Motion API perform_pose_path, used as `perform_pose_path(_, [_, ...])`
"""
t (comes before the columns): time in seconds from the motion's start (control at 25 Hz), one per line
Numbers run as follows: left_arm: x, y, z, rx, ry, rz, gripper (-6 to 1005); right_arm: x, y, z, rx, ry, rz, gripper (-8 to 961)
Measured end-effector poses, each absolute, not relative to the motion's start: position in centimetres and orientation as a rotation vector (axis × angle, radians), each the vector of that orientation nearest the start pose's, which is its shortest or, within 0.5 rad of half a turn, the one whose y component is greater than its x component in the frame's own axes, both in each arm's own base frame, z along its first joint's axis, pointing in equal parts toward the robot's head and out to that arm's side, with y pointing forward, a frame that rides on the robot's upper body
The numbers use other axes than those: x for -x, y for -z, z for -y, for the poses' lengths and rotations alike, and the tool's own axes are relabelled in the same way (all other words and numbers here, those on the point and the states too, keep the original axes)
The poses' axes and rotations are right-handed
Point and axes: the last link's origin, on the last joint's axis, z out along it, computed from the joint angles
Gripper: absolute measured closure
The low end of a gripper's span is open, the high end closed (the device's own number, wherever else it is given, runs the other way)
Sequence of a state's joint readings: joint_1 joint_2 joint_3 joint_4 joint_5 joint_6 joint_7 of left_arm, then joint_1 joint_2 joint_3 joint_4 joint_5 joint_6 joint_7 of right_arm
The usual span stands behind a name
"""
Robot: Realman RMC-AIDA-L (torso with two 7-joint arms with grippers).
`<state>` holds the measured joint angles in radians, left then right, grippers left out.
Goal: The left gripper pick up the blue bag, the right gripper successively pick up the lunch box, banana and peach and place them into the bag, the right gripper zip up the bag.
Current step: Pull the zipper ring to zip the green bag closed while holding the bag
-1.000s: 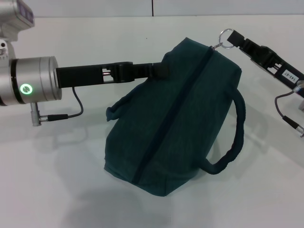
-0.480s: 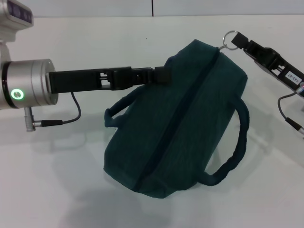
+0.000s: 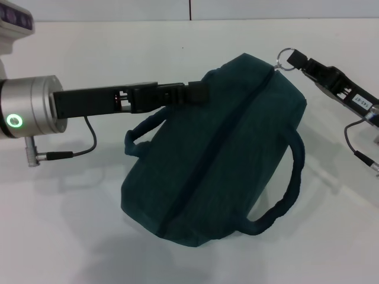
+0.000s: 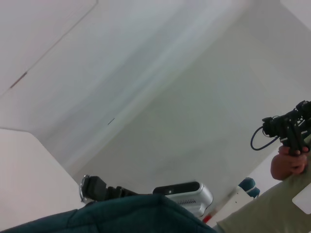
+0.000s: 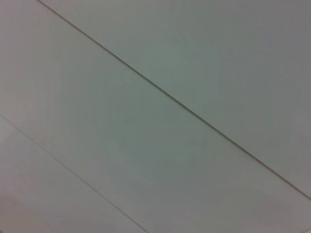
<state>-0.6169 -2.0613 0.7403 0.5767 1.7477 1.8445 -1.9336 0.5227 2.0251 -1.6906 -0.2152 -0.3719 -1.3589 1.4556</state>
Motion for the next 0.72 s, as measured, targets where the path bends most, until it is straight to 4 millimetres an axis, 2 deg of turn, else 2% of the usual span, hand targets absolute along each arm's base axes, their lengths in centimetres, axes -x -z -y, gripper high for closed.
perform_pose_path(0.2, [19.8, -1.4, -32.2, 2.81, 1.295, 1.274, 863, -24.5, 3.0, -34.2, 2.072, -1.484, -1.315, 807])
perform_pose_path(0.52, [20.3, -1.2, -32.8, 2.737, 1.28, 1.308, 863, -22.7, 3.3, -34.1, 2.188, -1.514, -1.25, 804])
perform_pose_path(0.72, [20.3, -1.1, -33.1, 2.714, 1.275, 1.313, 871, -22.7, 3.3, -34.1, 2.186, -1.512, -1.249, 802])
